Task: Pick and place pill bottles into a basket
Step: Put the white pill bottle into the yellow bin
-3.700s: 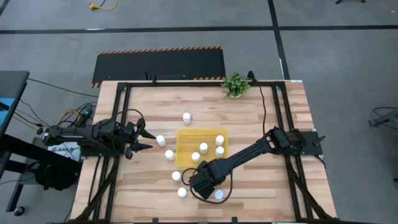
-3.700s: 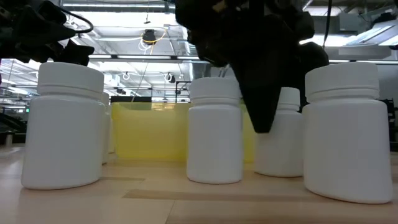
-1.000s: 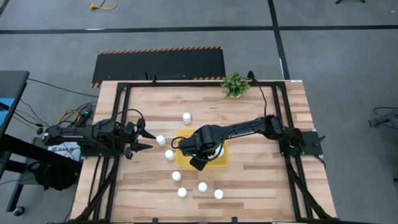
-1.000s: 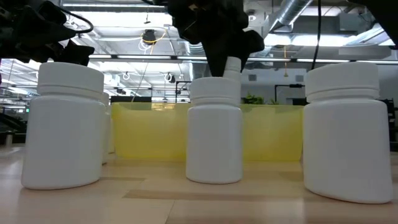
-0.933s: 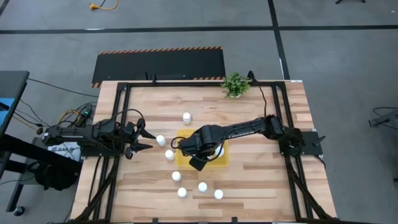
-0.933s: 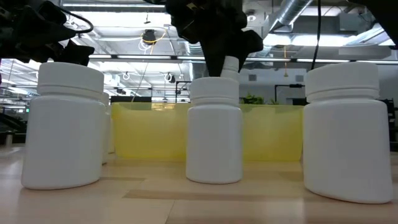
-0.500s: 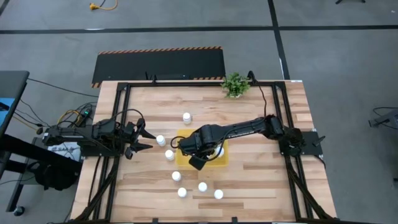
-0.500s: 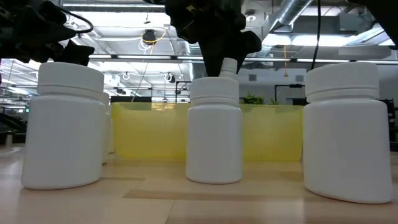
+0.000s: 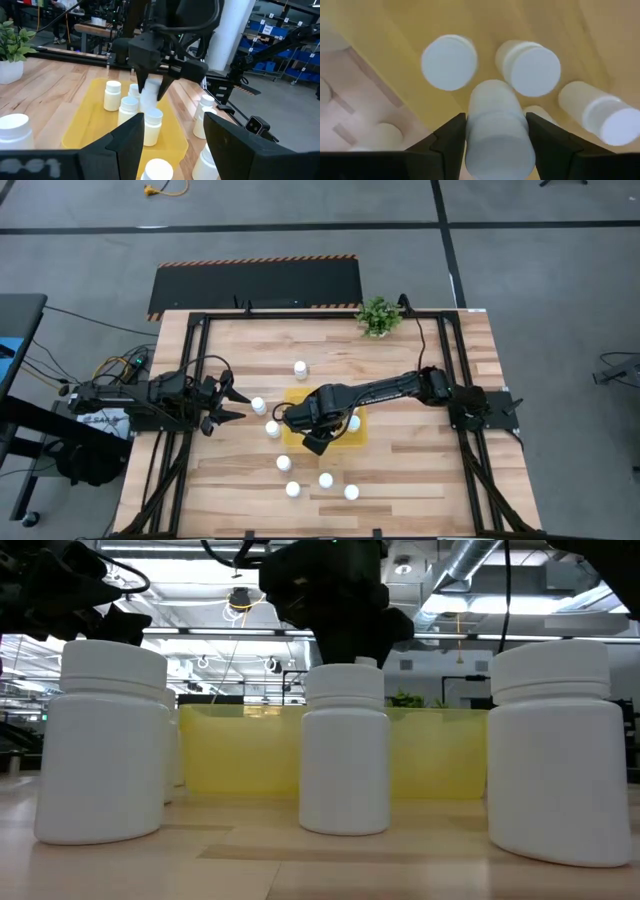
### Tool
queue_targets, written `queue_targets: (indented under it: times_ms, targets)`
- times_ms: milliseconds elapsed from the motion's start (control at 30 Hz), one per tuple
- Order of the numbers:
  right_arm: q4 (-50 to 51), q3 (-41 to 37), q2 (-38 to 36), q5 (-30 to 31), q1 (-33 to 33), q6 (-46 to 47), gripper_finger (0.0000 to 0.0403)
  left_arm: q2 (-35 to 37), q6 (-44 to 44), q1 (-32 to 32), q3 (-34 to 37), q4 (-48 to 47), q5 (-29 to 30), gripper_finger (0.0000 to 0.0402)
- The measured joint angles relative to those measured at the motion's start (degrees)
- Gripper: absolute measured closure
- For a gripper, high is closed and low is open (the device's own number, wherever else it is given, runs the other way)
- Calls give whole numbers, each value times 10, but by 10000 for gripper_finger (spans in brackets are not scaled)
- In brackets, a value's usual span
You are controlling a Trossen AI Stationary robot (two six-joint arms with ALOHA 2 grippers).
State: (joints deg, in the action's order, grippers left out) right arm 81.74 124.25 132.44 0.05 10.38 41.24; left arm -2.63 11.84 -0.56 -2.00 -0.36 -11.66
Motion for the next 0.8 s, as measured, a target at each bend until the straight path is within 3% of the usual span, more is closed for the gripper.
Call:
queue_targets:
  times_ms: [800]
  targets:
    - [-47, -82, 0, -32, 4, -11, 215, 0, 0, 0, 0, -1, 0, 208]
